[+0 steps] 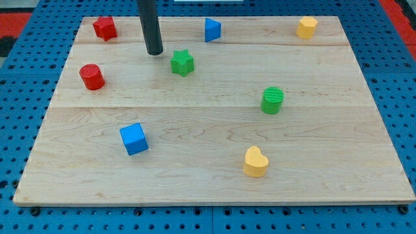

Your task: Move the green star diagonally top right to the green circle

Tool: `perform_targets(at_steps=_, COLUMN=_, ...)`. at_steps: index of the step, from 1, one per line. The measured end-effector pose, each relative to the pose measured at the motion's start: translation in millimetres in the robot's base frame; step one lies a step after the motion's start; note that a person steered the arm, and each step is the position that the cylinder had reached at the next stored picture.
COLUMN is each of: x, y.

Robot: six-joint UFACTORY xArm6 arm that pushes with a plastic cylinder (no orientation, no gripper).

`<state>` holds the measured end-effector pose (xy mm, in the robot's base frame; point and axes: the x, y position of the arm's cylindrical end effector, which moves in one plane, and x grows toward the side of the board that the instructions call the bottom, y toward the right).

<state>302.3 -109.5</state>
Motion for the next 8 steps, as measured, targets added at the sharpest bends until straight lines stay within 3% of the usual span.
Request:
perform_targets(at_steps=1, x=34, y=0)
perform_targets(at_steps=4, x=8, y=24)
perform_targets(at_steps=8, x=19, y=20)
